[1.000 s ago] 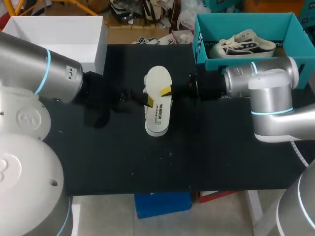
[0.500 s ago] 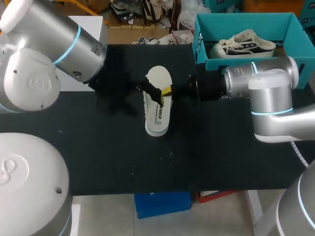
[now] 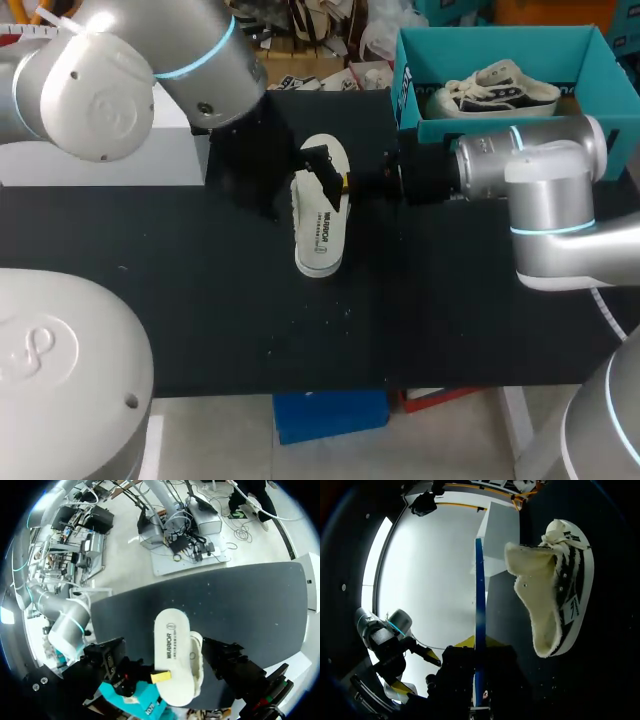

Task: Take the shoe out of the shoebox, open the shoe tongue, remove and reinsert the insole, then place the shoe into the shoebox

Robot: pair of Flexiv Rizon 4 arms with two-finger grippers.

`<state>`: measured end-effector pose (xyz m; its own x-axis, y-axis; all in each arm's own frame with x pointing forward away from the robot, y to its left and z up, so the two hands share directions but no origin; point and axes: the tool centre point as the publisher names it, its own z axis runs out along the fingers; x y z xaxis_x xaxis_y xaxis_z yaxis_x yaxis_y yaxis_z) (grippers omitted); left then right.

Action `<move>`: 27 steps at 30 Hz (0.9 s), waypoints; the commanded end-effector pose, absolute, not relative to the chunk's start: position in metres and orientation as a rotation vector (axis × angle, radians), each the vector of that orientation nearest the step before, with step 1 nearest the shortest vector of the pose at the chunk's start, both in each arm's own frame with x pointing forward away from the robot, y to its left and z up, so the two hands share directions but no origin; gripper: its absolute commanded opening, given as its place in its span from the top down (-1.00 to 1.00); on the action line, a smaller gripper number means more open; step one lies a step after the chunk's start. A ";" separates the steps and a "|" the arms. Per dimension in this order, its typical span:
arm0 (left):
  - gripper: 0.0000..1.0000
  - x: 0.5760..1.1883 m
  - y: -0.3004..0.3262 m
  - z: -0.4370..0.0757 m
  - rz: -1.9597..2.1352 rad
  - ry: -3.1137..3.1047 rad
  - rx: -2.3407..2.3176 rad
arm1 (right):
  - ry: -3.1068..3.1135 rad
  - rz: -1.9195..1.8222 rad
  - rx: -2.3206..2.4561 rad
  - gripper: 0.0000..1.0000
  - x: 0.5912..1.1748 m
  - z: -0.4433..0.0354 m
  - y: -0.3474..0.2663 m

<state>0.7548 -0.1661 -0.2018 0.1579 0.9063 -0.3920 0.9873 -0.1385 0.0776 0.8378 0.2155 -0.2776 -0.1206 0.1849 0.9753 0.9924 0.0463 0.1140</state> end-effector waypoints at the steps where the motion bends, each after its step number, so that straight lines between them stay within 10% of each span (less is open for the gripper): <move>1: -1.00 0.752 -0.172 -0.203 -0.258 1.899 2.174 | -1.454 -1.173 -1.265 1.00 0.838 -0.277 0.216; 27: -1.00 0.820 -0.190 -0.207 -0.188 1.925 2.266 | -1.454 -1.173 -1.265 1.00 0.838 -0.277 0.216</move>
<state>0.8066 -0.1819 -0.2086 0.1603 0.9598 -0.2305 0.9868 -0.1506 0.0589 0.8376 0.2155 -0.2778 -0.1209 0.1840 0.9755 0.9924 0.0456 0.1144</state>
